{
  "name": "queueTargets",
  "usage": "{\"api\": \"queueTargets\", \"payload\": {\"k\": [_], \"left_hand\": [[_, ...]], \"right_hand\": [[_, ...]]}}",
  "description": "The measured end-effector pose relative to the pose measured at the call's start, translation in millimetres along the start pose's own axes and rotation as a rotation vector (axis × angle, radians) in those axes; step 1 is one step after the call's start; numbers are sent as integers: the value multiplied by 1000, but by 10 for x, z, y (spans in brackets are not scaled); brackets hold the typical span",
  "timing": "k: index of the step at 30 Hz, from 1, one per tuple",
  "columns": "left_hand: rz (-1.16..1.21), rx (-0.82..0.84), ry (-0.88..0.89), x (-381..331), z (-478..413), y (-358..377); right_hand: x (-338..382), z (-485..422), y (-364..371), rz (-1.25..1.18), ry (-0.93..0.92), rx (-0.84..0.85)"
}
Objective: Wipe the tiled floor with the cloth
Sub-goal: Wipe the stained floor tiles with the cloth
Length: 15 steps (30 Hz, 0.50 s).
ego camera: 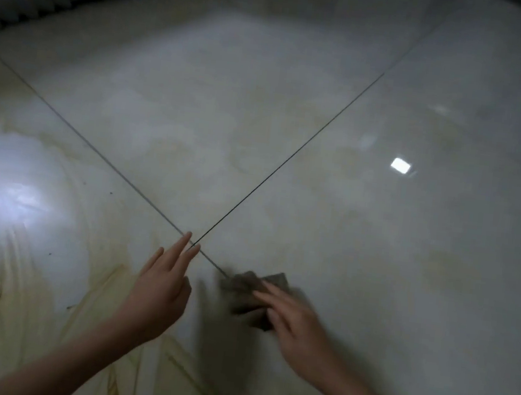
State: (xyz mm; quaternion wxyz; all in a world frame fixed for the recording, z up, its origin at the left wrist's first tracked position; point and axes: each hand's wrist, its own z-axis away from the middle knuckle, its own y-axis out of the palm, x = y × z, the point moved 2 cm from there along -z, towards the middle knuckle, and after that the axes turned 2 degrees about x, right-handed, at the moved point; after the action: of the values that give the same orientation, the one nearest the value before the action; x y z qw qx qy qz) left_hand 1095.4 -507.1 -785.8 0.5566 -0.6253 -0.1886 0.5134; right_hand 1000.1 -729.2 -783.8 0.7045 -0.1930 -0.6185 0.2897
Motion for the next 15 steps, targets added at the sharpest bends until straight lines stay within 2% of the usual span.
{"api": "queueTargets", "payload": {"k": [7, 12, 15], "left_hand": [[-141, 187, 281, -1264, -314, -194], [-201, 283, 537, -2261, -467, -344], [-159, 308, 670, -2761, -547, -389]], "right_hand": [[160, 993, -1442, -9, 180, -247], [541, 1832, -1975, 29, 316, -387], [842, 2361, -2118, 57, 420, -480]]}}
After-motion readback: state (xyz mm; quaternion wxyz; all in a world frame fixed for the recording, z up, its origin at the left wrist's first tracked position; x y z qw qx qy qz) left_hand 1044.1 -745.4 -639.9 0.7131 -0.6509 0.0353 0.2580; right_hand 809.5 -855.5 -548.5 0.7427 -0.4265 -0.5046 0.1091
